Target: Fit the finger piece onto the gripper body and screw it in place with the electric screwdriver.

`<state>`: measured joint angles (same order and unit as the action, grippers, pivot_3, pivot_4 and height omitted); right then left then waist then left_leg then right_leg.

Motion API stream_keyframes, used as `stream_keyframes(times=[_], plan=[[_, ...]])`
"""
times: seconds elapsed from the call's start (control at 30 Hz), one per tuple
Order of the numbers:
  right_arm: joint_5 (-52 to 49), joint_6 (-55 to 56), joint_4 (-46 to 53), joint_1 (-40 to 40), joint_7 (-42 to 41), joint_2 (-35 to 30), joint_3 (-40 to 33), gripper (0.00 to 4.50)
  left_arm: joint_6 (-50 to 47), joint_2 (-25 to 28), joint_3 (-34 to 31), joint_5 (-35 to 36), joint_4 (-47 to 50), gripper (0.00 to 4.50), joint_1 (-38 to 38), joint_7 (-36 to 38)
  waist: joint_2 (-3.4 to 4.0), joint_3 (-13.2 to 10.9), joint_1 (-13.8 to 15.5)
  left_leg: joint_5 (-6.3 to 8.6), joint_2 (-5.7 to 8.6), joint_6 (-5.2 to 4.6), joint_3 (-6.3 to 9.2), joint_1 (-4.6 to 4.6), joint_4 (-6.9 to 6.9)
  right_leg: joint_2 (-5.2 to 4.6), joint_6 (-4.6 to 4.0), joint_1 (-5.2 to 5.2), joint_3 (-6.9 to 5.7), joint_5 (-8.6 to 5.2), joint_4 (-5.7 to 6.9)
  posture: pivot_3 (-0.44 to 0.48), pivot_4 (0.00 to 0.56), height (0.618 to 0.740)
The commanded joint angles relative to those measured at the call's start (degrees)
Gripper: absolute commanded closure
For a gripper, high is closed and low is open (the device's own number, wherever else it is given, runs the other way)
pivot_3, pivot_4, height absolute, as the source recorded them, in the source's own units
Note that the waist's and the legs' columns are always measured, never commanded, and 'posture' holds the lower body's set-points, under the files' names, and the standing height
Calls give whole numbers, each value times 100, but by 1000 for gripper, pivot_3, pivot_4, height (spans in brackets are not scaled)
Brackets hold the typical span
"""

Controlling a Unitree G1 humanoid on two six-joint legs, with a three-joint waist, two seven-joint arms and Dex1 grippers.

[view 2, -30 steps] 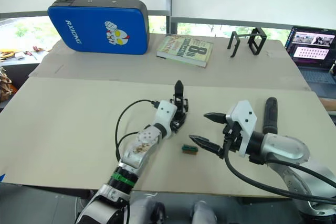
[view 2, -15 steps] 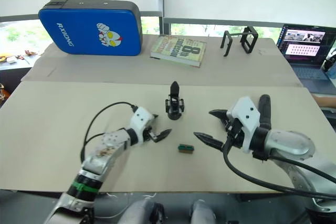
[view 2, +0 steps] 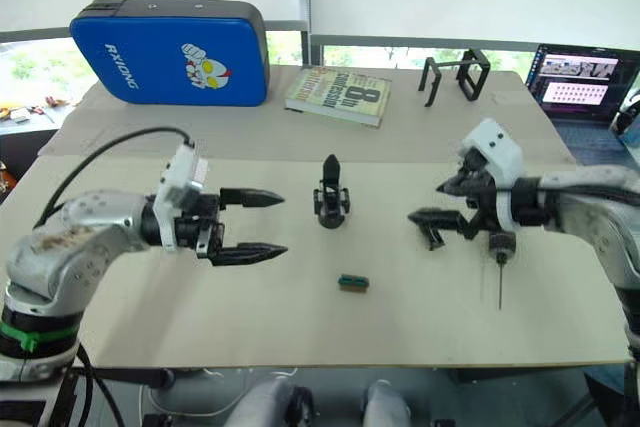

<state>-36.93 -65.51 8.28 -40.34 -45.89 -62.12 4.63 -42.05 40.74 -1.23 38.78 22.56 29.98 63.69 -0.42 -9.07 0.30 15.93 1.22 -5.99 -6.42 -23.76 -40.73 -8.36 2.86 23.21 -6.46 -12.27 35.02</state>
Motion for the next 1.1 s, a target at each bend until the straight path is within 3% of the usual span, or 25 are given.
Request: stream_keyframes(times=[0.03,0.13,0.3,0.47,0.7,0.73,0.87,1.0,1.1], plan=[[529,-1064,-1188,-940,220,387,694,0,297,-351,-27,80,89,29,255,-304,0,-1,2,-1,2,0,2,-1,3,3,5,-3,-5,-6,-2,0,150,740],[786,-1557,-1861,-1432,140,623,1238,0,232,-533,-77,236,83,29,399,-419,0,-2,2,-2,4,-1,-3,-4,-1,3,7,-7,-6,-7,-1,0,150,740],[923,-2025,-2262,-1681,-133,753,2015,0,305,-306,75,369,58,29,497,121,1,-3,-7,-3,7,1,0,-4,2,4,9,-5,-10,-10,0,0,150,740],[1363,-1543,-2826,-1808,-219,991,2234,0,110,-122,59,652,128,29,524,333,3,-4,-43,-5,13,5,0,-3,0,3,11,-5,-9,-10,4,0,150,740],[1943,-619,-3585,-1933,-593,1324,2449,0,290,-21,181,435,98,29,487,285,6,-5,-79,-7,15,9,2,-2,4,12,11,-4,-8,-12,3,0,150,740],[2039,-491,-3684,-1949,-642,1374,2461,528,330,-40,190,395,79,0,492,258,6,-5,-87,-8,15,10,2,-2,3,13,11,-6,-8,-12,3,0,150,740],[2342,-110,-3873,-1928,-987,1439,2518,1836,387,-74,244,198,-23,0,508,89,6,-5,-114,-9,15,13,2,1,3,15,11,-8,-8,-12,4,0,150,740],[2618,697,-3351,-1609,-1454,1124,2513,3246,344,-100,279,23,-261,0,522,-102,8,-6,-114,-11,9,17,4,2,6,25,7,-5,-5,-13,3,0,150,740],[2795,1817,-2842,-1330,-1562,877,2185,3397,151,-266,216,9,-417,0,450,-534,14,-10,-98,-12,11,17,6,2,7,25,8,-5,-6,-14,2,0,150,740]])
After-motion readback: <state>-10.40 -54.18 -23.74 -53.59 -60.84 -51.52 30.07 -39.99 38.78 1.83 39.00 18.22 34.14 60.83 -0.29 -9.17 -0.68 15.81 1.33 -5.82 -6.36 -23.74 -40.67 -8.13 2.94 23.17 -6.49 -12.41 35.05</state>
